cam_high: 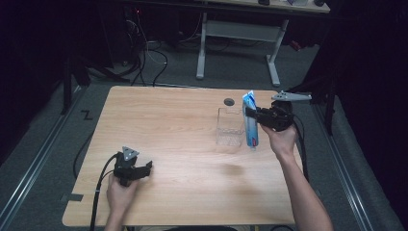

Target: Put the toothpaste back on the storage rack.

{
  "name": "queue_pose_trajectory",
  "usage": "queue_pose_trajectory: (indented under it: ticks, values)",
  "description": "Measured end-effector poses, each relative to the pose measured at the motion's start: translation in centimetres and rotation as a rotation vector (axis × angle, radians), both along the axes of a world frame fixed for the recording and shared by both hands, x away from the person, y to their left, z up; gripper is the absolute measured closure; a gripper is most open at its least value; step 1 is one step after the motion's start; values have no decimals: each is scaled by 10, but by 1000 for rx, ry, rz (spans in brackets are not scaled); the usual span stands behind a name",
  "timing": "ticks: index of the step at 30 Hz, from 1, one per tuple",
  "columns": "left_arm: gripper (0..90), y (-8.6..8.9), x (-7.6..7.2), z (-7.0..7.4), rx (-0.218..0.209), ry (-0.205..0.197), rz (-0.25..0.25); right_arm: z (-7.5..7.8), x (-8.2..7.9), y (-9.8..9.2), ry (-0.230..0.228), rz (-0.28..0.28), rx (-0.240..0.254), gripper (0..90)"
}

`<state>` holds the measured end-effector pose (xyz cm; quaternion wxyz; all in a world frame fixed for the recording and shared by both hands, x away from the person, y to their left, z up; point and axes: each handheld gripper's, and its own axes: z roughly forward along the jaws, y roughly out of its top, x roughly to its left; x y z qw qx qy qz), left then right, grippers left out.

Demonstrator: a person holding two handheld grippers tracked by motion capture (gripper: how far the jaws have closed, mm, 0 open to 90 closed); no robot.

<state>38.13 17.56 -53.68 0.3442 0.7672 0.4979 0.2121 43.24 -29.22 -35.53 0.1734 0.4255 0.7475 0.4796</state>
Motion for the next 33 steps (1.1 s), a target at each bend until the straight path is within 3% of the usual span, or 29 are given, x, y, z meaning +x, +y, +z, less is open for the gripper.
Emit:
queue_pose_trajectory:
  ticks: [33]
  values:
    - [240, 0, 0, 0, 2, -1, -4, 14, 39, 26, -13, -34, 20, 750]
